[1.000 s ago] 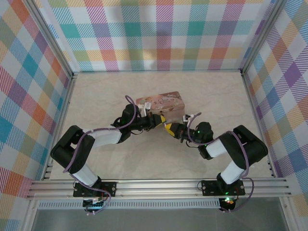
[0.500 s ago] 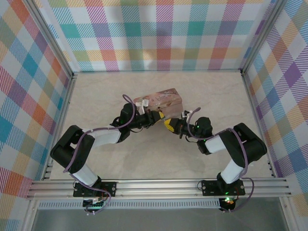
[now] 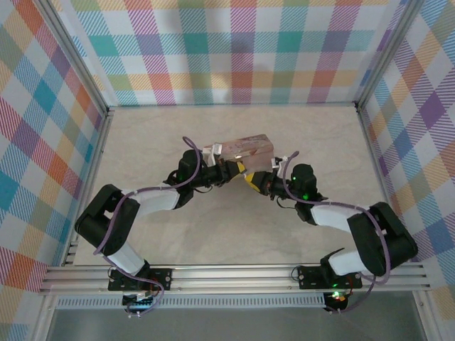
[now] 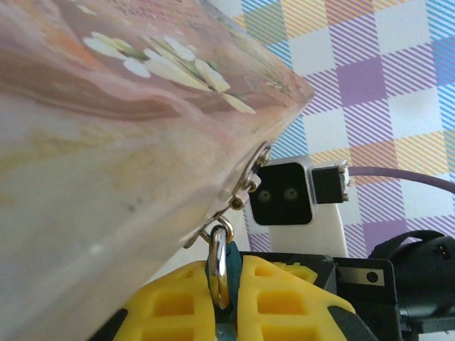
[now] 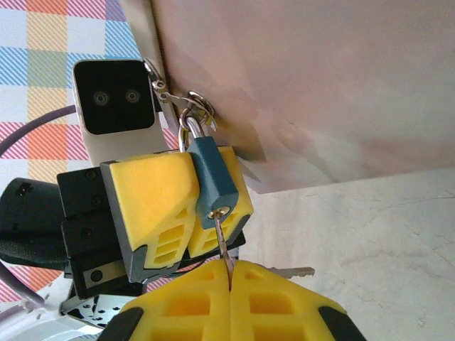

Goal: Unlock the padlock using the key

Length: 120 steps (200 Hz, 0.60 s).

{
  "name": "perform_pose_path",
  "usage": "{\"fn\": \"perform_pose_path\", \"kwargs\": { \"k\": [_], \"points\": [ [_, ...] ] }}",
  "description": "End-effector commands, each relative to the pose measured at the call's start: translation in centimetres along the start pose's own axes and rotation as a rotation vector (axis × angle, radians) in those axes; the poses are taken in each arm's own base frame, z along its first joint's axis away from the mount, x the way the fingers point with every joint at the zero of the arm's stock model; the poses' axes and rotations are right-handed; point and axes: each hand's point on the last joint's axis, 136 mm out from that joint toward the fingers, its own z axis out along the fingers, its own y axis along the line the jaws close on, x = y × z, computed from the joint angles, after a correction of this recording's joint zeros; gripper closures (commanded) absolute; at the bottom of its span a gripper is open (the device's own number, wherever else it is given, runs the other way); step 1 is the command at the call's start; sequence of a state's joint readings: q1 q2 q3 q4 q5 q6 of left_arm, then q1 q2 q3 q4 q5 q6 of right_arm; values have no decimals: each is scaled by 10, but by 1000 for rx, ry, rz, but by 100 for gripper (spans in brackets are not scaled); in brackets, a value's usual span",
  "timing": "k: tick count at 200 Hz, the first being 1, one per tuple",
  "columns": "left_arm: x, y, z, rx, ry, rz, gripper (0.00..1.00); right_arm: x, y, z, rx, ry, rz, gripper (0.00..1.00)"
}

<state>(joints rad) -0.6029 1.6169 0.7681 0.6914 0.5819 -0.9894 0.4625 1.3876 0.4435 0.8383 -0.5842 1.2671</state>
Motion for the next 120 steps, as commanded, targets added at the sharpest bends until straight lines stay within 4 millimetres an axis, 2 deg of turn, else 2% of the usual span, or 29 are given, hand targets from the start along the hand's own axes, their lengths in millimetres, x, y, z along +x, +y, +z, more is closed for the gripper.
{"fn": "perform_pose_path", "kwargs": {
  "k": [1,17,22,49,62,91,120],
  "points": [
    [45,-27,8,113,199,43,100,-24,41,3,-103,-56,-110,100],
    [44,-27,8,115,200,43,100,-27,37,8,-142,-42,-14,100],
    [44,-27,8,115,200,43,100,-28,41,8,-180,-41,1,100],
    [47,-26,8,114,206,44,100,-40,23,19,-246,-39,209,100],
    [50,-27,8,119,215,46,100,-42,19,21,-238,-43,212,100],
    [56,-35,8,152,242,65,100,-47,26,25,-254,-30,228,100],
    [58,-41,7,182,262,75,100,-53,15,32,-237,-16,254,100]
  ]
}}
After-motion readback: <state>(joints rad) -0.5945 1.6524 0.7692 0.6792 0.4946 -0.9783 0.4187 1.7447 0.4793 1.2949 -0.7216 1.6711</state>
